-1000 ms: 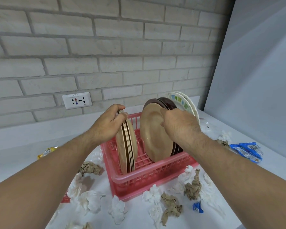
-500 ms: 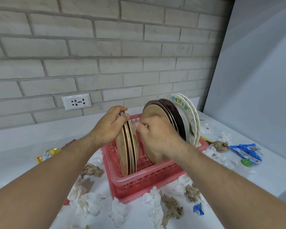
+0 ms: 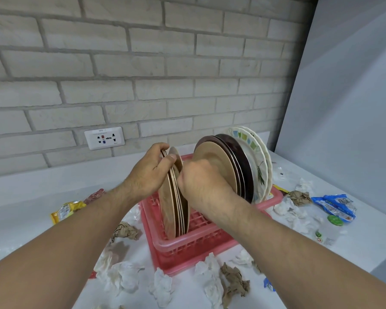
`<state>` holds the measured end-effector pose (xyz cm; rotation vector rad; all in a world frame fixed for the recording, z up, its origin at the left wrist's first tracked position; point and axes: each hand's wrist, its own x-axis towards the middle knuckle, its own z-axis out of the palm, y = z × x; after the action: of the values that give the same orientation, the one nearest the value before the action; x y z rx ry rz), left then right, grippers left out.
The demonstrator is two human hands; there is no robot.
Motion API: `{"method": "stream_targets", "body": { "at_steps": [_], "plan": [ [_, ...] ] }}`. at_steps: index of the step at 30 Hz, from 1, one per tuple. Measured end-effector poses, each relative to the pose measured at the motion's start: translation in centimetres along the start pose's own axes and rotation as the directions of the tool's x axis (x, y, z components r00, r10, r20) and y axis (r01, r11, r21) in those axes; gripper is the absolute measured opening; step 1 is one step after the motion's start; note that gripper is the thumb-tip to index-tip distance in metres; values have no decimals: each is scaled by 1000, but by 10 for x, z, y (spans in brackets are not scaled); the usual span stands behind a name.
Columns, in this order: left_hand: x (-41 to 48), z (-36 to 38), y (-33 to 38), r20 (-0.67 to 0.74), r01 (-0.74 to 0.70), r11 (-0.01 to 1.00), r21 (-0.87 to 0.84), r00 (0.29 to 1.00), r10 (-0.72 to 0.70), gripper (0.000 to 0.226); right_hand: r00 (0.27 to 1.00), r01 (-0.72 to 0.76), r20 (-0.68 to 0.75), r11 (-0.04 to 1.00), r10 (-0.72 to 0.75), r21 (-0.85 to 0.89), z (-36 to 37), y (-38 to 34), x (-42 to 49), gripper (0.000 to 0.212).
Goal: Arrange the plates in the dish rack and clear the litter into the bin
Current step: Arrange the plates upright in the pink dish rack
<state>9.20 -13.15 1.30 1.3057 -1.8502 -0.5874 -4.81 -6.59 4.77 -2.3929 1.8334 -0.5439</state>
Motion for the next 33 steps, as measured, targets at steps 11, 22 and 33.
{"method": "stream_targets", "body": {
  "at_steps": [11, 22, 33],
  "plan": [
    [-7, -6, 7, -35, 26, 1000, 5, 999, -25, 36, 962, -78, -273, 973, 16, -218, -82, -2, 26, 12],
    [-6, -5, 3, -13, 28, 999, -17, 1000, -28, 41, 988, -95, -146, 948, 52, -304, -33, 30, 14, 18],
    [-4, -5, 3, -3, 23, 999, -26, 1000, -23, 40, 985, -170, -11, 943, 175, -286, -30, 38, 5, 18]
  ]
}}
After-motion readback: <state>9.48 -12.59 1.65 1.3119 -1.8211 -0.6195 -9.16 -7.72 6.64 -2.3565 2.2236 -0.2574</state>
